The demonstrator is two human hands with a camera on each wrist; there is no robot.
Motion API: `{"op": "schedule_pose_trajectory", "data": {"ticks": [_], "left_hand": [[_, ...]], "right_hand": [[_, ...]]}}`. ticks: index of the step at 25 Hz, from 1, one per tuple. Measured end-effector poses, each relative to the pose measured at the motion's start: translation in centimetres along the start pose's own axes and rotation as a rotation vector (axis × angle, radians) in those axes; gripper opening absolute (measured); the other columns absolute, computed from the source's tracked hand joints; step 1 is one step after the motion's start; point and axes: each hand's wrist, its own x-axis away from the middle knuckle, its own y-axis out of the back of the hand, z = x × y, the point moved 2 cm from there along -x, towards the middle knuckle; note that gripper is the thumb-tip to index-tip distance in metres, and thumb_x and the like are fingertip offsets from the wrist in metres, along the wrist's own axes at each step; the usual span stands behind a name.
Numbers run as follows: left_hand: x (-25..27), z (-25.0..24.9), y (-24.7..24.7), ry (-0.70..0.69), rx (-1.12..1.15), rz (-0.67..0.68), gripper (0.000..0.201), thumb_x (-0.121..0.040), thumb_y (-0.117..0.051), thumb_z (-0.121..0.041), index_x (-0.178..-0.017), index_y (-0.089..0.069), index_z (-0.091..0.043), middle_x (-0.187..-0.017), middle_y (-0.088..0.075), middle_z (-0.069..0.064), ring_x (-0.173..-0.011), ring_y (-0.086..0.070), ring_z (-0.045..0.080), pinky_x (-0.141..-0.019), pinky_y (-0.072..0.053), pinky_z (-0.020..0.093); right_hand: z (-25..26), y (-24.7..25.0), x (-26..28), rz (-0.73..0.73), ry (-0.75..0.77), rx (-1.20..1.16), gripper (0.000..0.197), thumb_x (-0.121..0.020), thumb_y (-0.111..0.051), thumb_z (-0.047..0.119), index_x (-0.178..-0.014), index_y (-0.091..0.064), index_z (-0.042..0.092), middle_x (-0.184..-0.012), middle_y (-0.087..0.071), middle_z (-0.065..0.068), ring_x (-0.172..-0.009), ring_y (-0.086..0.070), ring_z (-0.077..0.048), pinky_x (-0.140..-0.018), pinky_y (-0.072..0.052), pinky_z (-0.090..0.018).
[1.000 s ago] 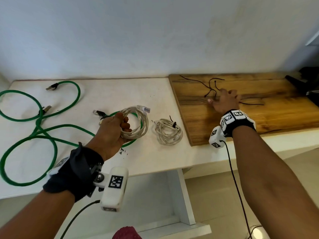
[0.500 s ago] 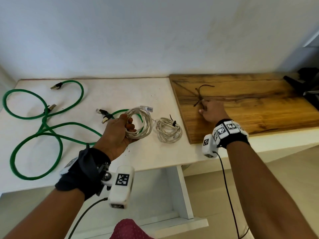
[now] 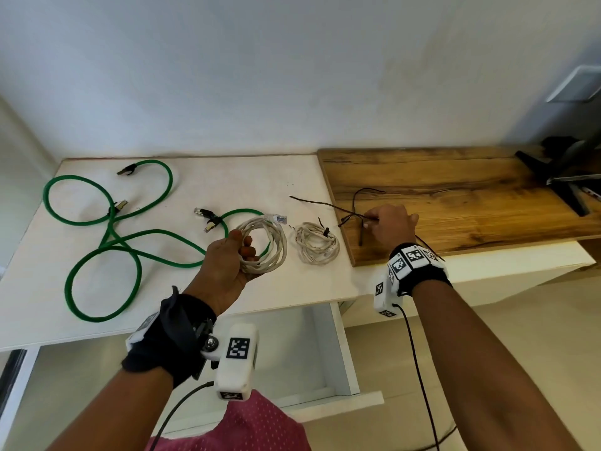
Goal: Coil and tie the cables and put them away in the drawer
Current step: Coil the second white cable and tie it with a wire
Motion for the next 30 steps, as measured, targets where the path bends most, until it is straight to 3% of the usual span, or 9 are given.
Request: {"op": "schedule_pose_trajectory", "data": {"ticks": [4, 10, 13, 15, 19, 21, 24, 27, 30], "left_hand": [[0.1, -0.3, 0.8, -0.011, -0.012, -0.024, 0.037, -0.104, -0.035, -0.028, -0.075, -0.051, -0.010, -0.044, -0.043, -0.005, -0.046, -0.044, 0.012, -0.051, -0.055, 0.025], [0.0, -0.2, 1.4, -0.008, -0.016, -0.032, 0.035, -0.103, -0.036, -0.027, -0.077, -0.052, -0.010, -0.043, -0.044, -0.005, -0.049, -0.043, 0.013, -0.063, -0.050, 0.034], [0.2, -0.1, 1.3, -0.011, -0.024, -0.028, 0.035, -0.103, -0.036, -0.027, -0.077, -0.052, -0.010, -0.043, -0.045, -0.005, -0.048, -0.045, 0.013, -0.064, -0.050, 0.036], [0.6, -0.1, 1.0, -0.020, -0.028, -0.014, 0.035, -0.103, -0.037, -0.027, -0.077, -0.053, -0.010, -0.044, -0.045, -0.005, -0.044, -0.045, 0.010, -0.064, -0.049, 0.035], [2.1, -0.8, 0.4, -0.054, -0.092, 0.021, 0.035, -0.104, -0.036, -0.028, -0.079, -0.053, -0.010, -0.046, -0.044, -0.006, -0.041, -0.045, 0.008, -0.059, -0.048, 0.030], [3.4, -1.3, 0.3, -0.087, -0.152, 0.034, 0.035, -0.103, -0.036, -0.029, -0.078, -0.053, -0.011, -0.050, -0.043, -0.004, -0.047, -0.045, 0.011, -0.055, -0.048, 0.027], [6.5, -2.1, 0.5, -0.156, -0.270, 0.046, 0.036, -0.103, -0.037, -0.031, -0.077, -0.053, -0.012, -0.057, -0.042, -0.002, -0.057, -0.044, 0.016, -0.057, -0.047, 0.028], [10.4, -2.5, 1.0, -0.238, -0.364, 0.062, 0.036, -0.103, -0.034, -0.029, -0.078, -0.053, -0.011, -0.060, -0.040, 0.001, -0.056, -0.041, 0.015, -0.060, -0.043, 0.029], [14.5, -2.7, 2.2, -0.308, -0.394, 0.062, 0.036, -0.104, -0.034, -0.027, -0.077, -0.053, -0.011, -0.062, -0.039, 0.001, -0.056, -0.040, 0.013, -0.055, -0.040, 0.024]], "right_hand": [[-0.1, -0.5, -0.5, -0.057, -0.057, 0.041, 0.011, -0.090, -0.063, 0.022, -0.098, -0.070, 0.021, -0.107, -0.067, -0.003, -0.112, -0.052, -0.025, -0.096, -0.028, -0.046], [-0.8, -0.5, -1.1, 0.023, -0.080, 0.112, 0.013, -0.092, -0.056, 0.019, -0.101, -0.064, 0.013, -0.110, -0.061, -0.007, -0.112, -0.048, -0.027, -0.096, -0.029, -0.047], [-0.5, 0.9, -0.4, -0.031, -0.088, -0.126, 0.007, -0.092, -0.057, 0.017, -0.093, -0.063, 0.013, -0.101, -0.065, -0.005, -0.107, -0.052, -0.025, -0.096, -0.028, -0.043], [0.0, 1.9, 1.1, -0.093, -0.046, -0.403, 0.008, -0.091, -0.058, 0.013, -0.085, -0.062, 0.012, -0.094, -0.067, -0.006, -0.099, -0.058, -0.024, -0.094, -0.040, -0.041], [2.9, 4.9, 6.4, -0.036, 0.069, -0.838, 0.006, -0.091, -0.062, 0.014, -0.088, -0.065, 0.010, -0.085, -0.067, -0.005, -0.078, -0.063, -0.021, -0.068, -0.055, -0.034], [5.0, 6.4, 10.0, 0.036, 0.094, -0.993, 0.007, -0.090, -0.062, 0.013, -0.085, -0.066, 0.010, -0.073, -0.066, -0.001, -0.063, -0.059, -0.017, -0.057, -0.052, -0.033], [8.1, 8.5, 15.7, 0.120, 0.070, -1.113, 0.012, -0.088, -0.063, 0.008, -0.077, -0.065, 0.010, -0.053, -0.055, 0.012, -0.046, -0.043, -0.005, -0.043, -0.036, -0.024], [10.5, 10.2, 20.5, 0.199, 0.071, -1.227, 0.012, -0.087, -0.063, 0.006, -0.075, -0.063, 0.002, -0.053, -0.044, 0.005, -0.047, -0.034, -0.008, -0.041, -0.027, -0.021], [12.1, 11.7, 24.8, 0.314, 0.067, -1.305, 0.015, -0.087, -0.061, 0.003, -0.072, -0.058, 0.003, -0.054, -0.037, 0.000, -0.047, -0.031, -0.009, -0.040, -0.026, -0.020]]}}
